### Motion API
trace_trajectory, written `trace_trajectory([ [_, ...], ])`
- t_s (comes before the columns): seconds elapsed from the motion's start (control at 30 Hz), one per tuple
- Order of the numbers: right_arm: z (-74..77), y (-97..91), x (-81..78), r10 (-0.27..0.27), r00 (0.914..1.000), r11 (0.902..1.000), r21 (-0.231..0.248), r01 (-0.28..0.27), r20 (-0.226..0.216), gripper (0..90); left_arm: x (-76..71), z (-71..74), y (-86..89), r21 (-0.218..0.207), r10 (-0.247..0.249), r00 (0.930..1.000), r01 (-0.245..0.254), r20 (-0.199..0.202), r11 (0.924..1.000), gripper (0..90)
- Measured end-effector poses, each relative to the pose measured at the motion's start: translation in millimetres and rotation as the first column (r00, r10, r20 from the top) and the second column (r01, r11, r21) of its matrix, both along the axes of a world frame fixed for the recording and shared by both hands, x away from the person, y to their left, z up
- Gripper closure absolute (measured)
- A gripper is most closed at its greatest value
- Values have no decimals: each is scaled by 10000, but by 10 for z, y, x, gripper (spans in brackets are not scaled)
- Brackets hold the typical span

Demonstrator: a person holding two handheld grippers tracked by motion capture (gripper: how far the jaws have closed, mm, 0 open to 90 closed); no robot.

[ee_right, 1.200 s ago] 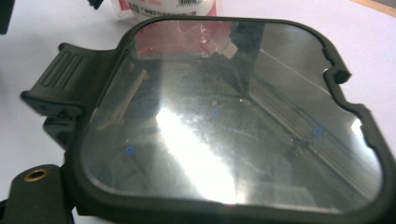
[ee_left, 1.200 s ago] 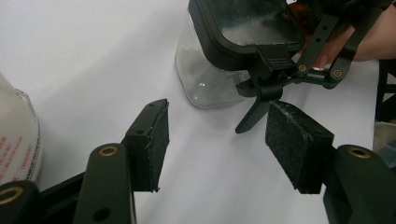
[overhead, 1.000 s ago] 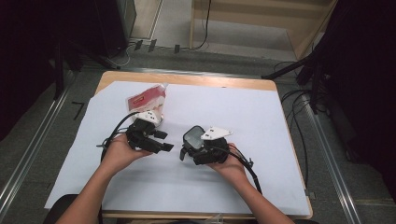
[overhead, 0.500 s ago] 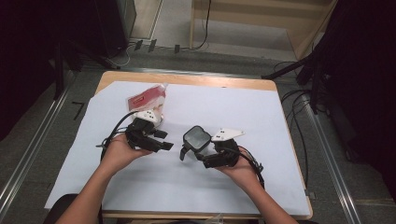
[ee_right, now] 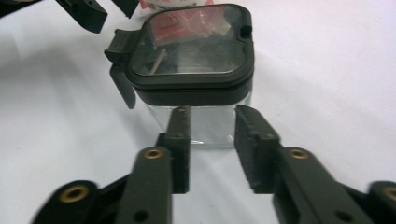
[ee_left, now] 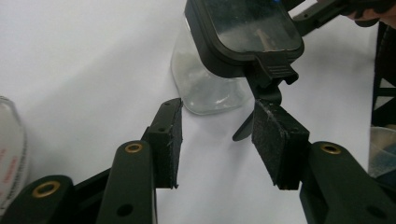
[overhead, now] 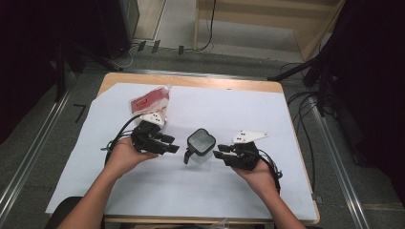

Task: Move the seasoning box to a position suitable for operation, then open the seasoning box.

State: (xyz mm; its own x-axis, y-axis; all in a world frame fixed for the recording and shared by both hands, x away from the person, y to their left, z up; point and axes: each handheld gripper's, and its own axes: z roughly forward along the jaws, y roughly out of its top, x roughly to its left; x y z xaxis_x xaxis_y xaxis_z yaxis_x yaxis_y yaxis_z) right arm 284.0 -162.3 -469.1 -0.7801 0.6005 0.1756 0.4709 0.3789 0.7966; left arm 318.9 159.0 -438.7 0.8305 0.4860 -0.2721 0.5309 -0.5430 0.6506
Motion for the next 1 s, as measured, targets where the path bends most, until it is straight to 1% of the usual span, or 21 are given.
trace_trajectory([
  [0.03,2,-6,-3,22,10000,10000,-40,-23,-84,753,-2,-5,-7,42,7,10000,-6,-55,10000,563],
  [0.07,2,-14,-4,118,9999,9999,-126,-118,34,841,-1,-13,-11,56,-156,9998,156,-113,9999,643],
  [0.1,2,-14,-4,118,9999,9999,-126,-118,34,841,-1,-13,-11,56,-156,9998,156,-113,9999,675],
  [0.13,8,-23,-5,120,9999,9999,-59,-120,30,900,-2,-13,-16,29,-204,9997,204,-157,9998,762],
  [0.17,8,-23,-5,120,9999,9999,-59,-120,30,900,-2,-13,-19,-36,-228,9996,227,-182,9997,762],
  [0.2,3,-25,5,142,9998,9999,71,-140,-152,900,0,-16,-31,-140,-299,9993,296,-216,9995,853],
  [0.23,3,-25,5,142,9998,9999,71,-140,-152,900,0,-16,-31,-140,-299,9993,296,-216,9995,889],
  [0.27,-28,-4,23,192,9991,9997,162,-186,-375,900,12,-35,-57,-234,-421,9984,413,-377,9989,900],
  [0.3,-28,-4,23,192,9991,9997,162,-186,-375,900,12,-35,-57,-234,-421,9984,413,-377,9989,900],
  [0.33,-39,9,25,189,9990,9998,75,-187,-405,900,15,-46,-75,-204,-407,9981,398,-470,9990,900],
  [0.4,-75,52,32,235,9992,9995,-221,-242,-338,900,20,-66,-104,-109,-493,9976,489,-488,9987,900],
  [0.43,-75,52,32,235,9992,9995,-221,-242,-338,900,21,-72,-117,-87,-521,9971,517,-555,9986,900],
  [0.5,-80,72,28,241,9990,9993,-262,-251,-389,900,22,-90,-143,-111,-574,9970,569,-510,9983,900],
  [0.57,-82,87,30,302,9989,9991,-282,-312,-370,900,12,-95,-171,-35,-526,9977,525,-431,9986,900],
  [0.63,-79,91,29,264,9988,9992,-281,-276,-411,900,11,-106,-201,-67,-670,9969,668,-407,9977,900],
  [0.67,-82,93,32,249,9987,9993,-271,-261,-440,900,5,-111,-211,-64,-600,9976,598,-338,9982,900],
  [0.7,-82,93,32,249,9987,9993,-271,-261,-440,900,5,-111,-211,-64,-600,9976,598,-338,9982,900],
  [0.73,-90,99,39,237,9988,9993,-295,-250,-431,900,4,-116,-228,45,-678,9970,680,-367,9977,900],
  [0.8,-92,102,39,224,9987,9993,-298,-238,-453,900,-1,-124,-239,-45,-673,9970,672,-375,9977,900],
  [0.87,-94,110,40,151,9986,9994,-303,-166,-501,900,-6,-124,-265,106,-750,9964,754,-387,9971,900],
  [1.0,-96,110,46,114,9984,9996,-250,-128,-554,900,-10,-134,-284,24,-696,9970,697,-326,9976,900],
])
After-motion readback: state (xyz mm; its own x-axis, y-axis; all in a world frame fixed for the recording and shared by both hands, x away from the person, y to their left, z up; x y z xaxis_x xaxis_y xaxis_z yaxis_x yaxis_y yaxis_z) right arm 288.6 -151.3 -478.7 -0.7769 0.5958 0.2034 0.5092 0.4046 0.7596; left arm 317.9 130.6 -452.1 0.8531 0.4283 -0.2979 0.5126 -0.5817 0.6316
